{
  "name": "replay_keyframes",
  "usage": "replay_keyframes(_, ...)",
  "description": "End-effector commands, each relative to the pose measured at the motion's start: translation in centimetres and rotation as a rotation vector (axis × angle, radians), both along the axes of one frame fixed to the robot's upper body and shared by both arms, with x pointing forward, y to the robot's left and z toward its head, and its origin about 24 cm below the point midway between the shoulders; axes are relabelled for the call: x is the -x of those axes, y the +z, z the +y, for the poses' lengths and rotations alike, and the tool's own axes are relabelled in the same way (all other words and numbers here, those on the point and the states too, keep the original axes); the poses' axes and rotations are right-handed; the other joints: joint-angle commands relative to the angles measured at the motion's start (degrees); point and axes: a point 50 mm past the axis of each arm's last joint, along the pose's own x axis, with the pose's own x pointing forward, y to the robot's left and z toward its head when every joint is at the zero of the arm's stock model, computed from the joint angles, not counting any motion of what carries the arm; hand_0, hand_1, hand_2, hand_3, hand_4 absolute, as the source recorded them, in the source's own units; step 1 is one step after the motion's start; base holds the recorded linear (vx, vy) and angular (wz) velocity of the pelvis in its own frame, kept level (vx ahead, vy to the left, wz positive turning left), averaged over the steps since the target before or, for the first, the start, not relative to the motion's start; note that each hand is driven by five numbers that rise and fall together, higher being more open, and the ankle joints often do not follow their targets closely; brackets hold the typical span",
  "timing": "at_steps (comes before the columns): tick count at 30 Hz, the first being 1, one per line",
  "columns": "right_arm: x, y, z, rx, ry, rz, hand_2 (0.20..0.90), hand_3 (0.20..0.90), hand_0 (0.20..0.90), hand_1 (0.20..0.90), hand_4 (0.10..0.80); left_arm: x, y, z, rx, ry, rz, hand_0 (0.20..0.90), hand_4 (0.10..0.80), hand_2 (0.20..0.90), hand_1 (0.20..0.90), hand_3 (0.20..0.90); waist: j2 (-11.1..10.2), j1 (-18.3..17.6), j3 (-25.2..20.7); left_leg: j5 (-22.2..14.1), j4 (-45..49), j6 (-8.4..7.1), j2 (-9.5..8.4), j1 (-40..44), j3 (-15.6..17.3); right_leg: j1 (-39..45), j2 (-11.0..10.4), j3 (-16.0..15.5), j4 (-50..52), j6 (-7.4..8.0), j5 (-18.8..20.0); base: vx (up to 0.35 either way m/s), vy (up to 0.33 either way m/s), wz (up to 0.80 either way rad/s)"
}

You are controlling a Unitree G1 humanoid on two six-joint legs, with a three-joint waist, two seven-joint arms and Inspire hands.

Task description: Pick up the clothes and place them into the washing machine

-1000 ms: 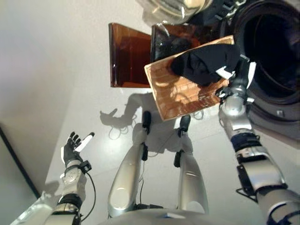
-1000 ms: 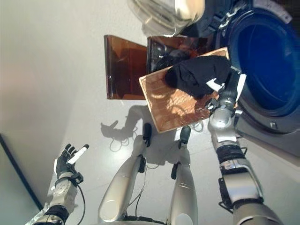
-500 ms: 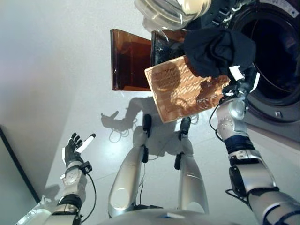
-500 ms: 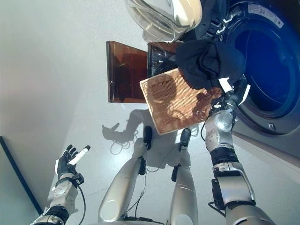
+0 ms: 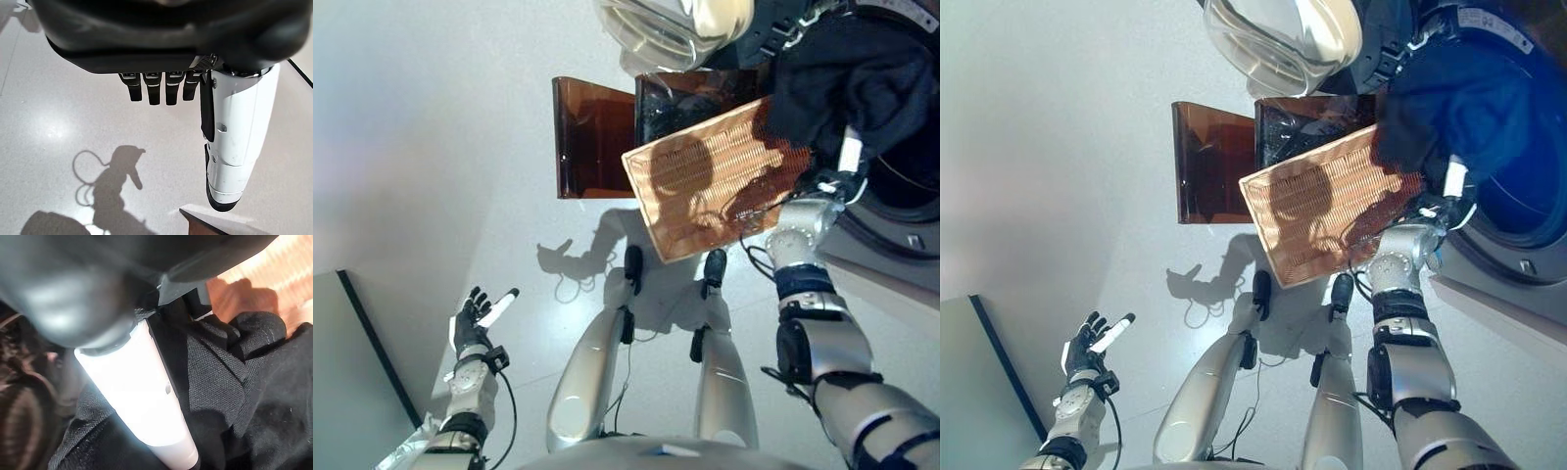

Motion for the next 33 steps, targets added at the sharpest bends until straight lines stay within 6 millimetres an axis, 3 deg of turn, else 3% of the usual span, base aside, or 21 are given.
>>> replay_keyframes(1,1.1,5.9,-2.7,0.085,-0.154,-0.209,0.2,0.2,0.2,0.2,0.3,3.6,-1.6,1.5,-0.031,0.064,0.126,0.9,0.8,0.9,0.9,0.9,4.7,2.7,-5.6,4.6,-13.0,-5.72,-0.93,5.6,-1.3,4.0,3.8,-0.6,1.8,0.61,-6.8,0.008,0.002,-0.03)
replay_keyframes(11,2.3,7.8,-5.6,-0.042,-0.289,-0.295,0.2,0.2,0.2,0.2,0.3,3.8,-2.0,0.9,-0.018,0.045,0.138,0.9,0.8,0.9,0.9,0.9,6.1,3.4,-6.6,4.5,-13.0,-5.75,-0.79,5.4,-1.3,3.5,4.1,-0.3,2.6,0.53,-7.5,0.0,0.0,0.0)
replay_keyframes(17,3.1,9.3,-8.1,-0.009,-0.349,-0.236,0.2,0.2,0.2,0.2,0.3,3.5,-1.8,0.9,-0.024,0.028,0.125,0.9,0.8,0.9,0.9,0.9,6.9,3.6,-7.0,4.4,-13.0,-5.74,-0.84,5.4,-1.2,3.0,4.1,-0.2,3.1,0.56,-7.9,0.0,0.0,0.0)
replay_keyframes(31,3.3,9.9,-10.5,-0.071,-0.383,-0.068,0.2,0.2,0.2,0.2,0.3,2.6,-1.4,0.3,-0.027,-0.044,0.103,0.9,0.8,0.9,0.9,0.9,10.4,4.4,-6.2,4.8,-13.0,-5.55,-0.63,4.7,-0.7,0.9,4.2,0.6,4.7,0.43,-8.4,-0.002,-0.002,-0.02)
replay_keyframes(33,3.4,10.8,-10.6,-0.063,-0.385,-0.082,0.2,0.2,0.2,0.2,0.3,2.6,-1.4,0.3,-0.027,-0.049,0.099,0.9,0.8,0.9,0.9,0.9,11.0,4.5,-6.2,4.9,-13.0,-5.57,-0.58,4.4,-0.6,0.3,4.2,0.8,4.9,0.42,-8.5,-0.012,-0.004,-0.04)
